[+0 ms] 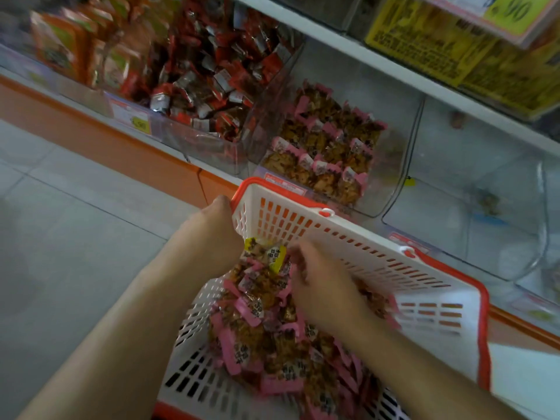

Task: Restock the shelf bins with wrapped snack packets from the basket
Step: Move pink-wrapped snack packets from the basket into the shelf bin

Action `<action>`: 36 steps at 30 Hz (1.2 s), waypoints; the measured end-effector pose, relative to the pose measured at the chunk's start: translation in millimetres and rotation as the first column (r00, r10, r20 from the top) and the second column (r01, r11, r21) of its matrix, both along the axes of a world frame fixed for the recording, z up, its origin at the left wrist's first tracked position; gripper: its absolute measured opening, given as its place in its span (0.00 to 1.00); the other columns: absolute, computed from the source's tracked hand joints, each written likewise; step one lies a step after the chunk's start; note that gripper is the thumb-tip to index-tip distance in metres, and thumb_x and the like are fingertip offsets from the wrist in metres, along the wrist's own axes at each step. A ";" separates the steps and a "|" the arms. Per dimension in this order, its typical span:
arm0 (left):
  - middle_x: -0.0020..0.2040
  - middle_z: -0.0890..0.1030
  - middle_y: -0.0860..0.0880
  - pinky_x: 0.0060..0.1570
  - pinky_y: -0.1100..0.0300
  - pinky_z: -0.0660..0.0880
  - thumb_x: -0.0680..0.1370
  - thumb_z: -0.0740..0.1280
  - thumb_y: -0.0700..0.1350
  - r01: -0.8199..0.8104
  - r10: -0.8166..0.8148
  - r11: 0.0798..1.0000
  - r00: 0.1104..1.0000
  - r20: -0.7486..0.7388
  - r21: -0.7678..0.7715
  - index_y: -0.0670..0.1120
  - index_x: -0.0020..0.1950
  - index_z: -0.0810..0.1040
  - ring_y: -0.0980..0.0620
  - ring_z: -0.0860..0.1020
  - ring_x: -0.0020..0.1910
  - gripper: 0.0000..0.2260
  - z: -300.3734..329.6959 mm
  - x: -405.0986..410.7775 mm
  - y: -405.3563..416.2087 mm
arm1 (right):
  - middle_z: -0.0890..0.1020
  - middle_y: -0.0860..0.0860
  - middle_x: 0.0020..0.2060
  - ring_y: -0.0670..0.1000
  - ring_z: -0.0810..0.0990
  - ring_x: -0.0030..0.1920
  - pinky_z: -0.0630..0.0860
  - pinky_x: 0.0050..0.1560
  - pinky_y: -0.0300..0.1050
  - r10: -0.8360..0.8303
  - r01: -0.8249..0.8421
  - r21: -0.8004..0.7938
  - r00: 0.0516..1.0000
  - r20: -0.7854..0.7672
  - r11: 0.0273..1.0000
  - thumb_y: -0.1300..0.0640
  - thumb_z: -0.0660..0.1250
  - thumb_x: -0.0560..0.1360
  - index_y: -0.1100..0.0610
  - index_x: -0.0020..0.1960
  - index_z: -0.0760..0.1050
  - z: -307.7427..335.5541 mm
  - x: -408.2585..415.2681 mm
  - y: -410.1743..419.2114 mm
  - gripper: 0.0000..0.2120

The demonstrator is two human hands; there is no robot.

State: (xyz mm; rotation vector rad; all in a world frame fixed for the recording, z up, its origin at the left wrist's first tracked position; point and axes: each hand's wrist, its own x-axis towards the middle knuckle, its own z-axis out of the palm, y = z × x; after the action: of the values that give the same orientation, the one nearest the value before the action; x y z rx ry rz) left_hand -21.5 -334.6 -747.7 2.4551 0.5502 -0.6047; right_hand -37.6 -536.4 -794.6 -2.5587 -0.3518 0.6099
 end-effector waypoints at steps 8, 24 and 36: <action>0.44 0.77 0.46 0.33 0.55 0.74 0.79 0.60 0.34 0.010 -0.010 0.999 1.000 -0.002 -0.037 0.44 0.66 0.68 0.49 0.77 0.39 0.16 1.2 -5.1 -0.1 | 0.73 0.55 0.76 0.58 0.70 0.77 0.68 0.77 0.51 -0.018 -0.055 -0.225 0.950 -0.310 0.973 0.45 0.67 0.82 0.58 0.81 0.65 -85.4 -9.7 41.2 0.32; 0.31 0.84 0.49 0.33 0.56 0.77 0.82 0.65 0.50 -0.255 0.373 0.860 0.905 0.203 -0.441 0.46 0.39 0.82 0.51 0.81 0.28 0.14 29.4 -1.6 -18.9 | 0.88 0.39 0.53 0.44 0.87 0.54 0.81 0.63 0.54 -0.279 0.462 0.457 0.867 -0.413 0.760 0.55 0.73 0.81 0.37 0.59 0.83 71.6 -1.4 -31.3 0.13; 0.41 0.87 0.42 0.37 0.57 0.83 0.81 0.69 0.42 -0.197 0.400 0.473 0.917 0.010 -0.859 0.43 0.45 0.87 0.46 0.86 0.39 0.09 25.2 7.8 -64.7 | 0.73 0.37 0.73 0.44 0.68 0.78 0.68 0.75 0.46 -0.092 0.016 0.535 0.989 0.115 0.845 0.68 0.73 0.75 0.40 0.69 0.80 71.9 20.3 -67.2 0.30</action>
State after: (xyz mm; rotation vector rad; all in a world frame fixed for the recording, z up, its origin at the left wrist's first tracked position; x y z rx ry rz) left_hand -13.7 -399.3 -722.5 1.3922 0.4328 -0.3219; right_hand -17.3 -603.6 -722.8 -2.0622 -0.4257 0.2604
